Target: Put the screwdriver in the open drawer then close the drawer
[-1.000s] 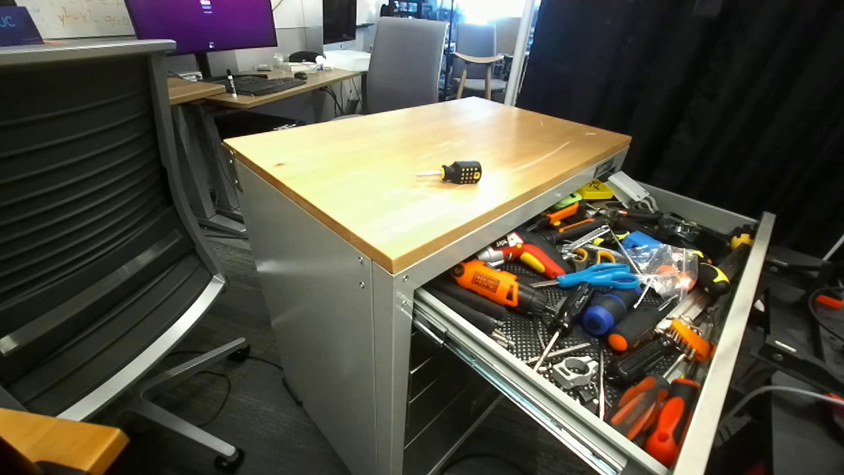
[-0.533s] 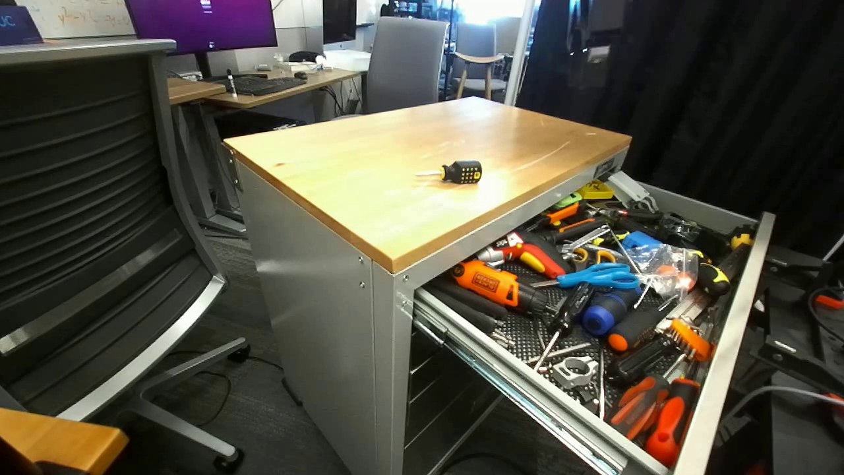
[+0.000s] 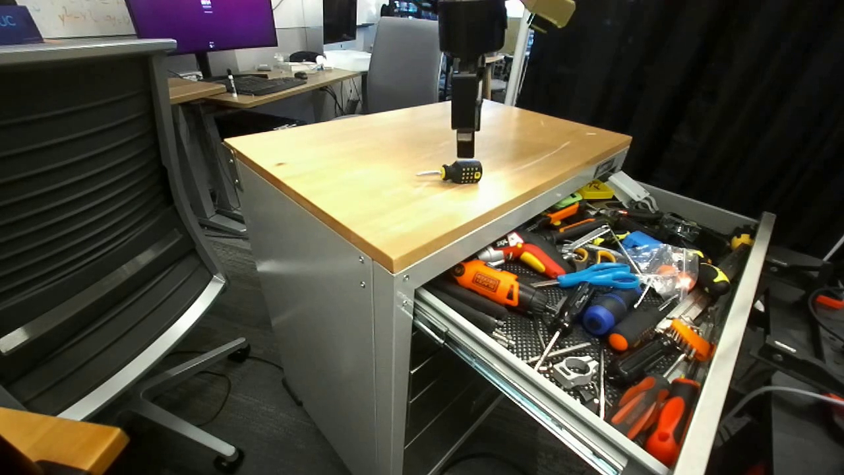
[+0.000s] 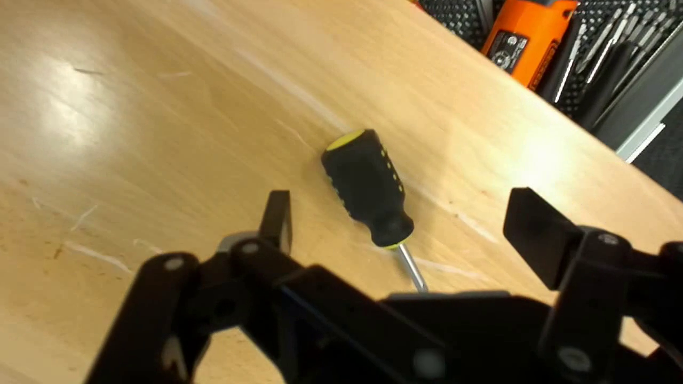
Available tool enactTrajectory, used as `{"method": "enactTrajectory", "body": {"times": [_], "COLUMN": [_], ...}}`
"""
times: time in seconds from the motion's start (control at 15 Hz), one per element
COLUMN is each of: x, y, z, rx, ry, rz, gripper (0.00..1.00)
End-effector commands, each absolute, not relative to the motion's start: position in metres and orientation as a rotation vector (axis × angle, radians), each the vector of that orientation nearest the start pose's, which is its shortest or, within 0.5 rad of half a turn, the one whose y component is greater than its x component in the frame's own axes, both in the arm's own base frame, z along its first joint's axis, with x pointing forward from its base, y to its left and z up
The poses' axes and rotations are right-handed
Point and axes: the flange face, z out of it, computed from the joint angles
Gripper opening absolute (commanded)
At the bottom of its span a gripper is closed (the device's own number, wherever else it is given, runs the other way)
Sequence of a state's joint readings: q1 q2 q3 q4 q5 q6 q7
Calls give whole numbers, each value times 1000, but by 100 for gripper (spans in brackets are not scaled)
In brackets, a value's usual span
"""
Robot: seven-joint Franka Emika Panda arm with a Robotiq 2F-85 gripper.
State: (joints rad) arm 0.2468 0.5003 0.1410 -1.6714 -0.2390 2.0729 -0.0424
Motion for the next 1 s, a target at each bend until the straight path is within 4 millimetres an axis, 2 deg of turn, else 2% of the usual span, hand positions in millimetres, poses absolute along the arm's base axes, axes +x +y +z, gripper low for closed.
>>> {"method": "enactTrajectory", "body": {"times": [0.0, 0.33, 0.4, 0.67, 0.87, 0.93], "x": [647, 654, 654, 647, 635, 628], "y": [230, 218, 219, 220, 217, 214], "z": [305, 280, 276, 275, 285, 288], "rx": [-3203, -3202, -3194, -3166, -3145, -3139], "ry": [-870, -843, -849, -860, -855, -849], "rz": [151, 230, 245, 279, 332, 360], "gripper": [100, 100, 83, 49, 27, 25]}}
